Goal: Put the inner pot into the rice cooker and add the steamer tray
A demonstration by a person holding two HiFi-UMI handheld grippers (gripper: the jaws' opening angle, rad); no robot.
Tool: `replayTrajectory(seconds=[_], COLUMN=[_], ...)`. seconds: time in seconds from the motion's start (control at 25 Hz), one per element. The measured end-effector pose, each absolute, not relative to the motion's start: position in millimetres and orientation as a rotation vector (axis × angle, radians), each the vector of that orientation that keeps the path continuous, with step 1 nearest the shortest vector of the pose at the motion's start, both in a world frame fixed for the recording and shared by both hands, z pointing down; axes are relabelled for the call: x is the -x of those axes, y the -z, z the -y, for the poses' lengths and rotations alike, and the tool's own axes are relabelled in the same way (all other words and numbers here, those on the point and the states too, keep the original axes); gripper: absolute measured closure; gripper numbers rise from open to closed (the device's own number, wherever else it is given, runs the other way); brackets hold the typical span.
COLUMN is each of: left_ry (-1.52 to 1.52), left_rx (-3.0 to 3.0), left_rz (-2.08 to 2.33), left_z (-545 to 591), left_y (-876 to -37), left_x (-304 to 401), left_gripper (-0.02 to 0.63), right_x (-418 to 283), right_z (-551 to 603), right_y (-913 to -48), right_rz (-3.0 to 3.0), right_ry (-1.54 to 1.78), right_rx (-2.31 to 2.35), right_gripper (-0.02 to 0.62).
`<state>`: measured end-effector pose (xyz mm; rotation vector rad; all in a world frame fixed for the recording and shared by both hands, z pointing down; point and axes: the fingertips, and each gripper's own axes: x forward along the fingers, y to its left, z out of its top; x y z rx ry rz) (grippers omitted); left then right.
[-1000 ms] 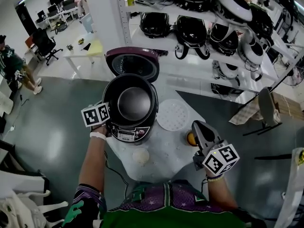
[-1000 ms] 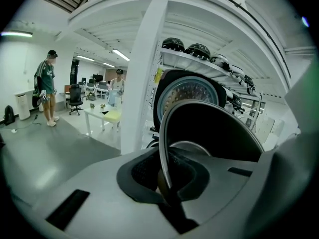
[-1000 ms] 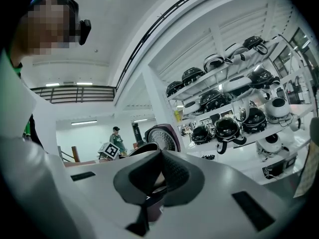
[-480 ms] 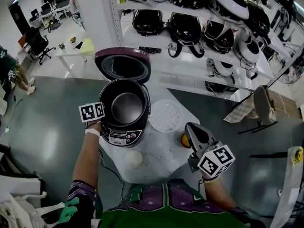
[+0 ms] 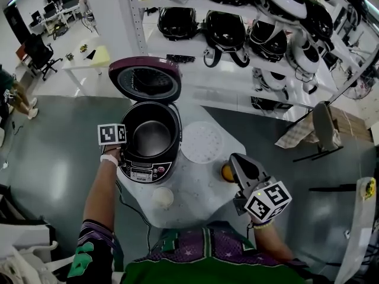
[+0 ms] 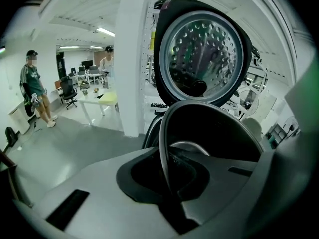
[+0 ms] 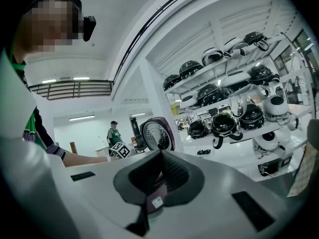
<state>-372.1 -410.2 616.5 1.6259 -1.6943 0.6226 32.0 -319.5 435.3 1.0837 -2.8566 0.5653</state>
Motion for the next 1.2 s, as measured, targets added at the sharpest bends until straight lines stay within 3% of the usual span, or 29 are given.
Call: replayTrajectory(seconds=[0.8, 1.2], left_ry=[-0.776, -0.806], left_rx=[-1.652, -1.678], left_rz=[1.654, 1.624], left_z=[416.1, 410.1], left_y=[-634.7, -633.4], left_x=[370.4, 365.0], left_gripper=[0.569, 0.443], right_x=[-32.7, -38.7], right_z=[313.6, 296.7], right_y=[-441.7, -436.5], right_rz=[2.835, 2.836], right_ry=[-0.58, -0.581], right_rx=[-1.083, -1.131], right_gripper=[0.589, 0.589])
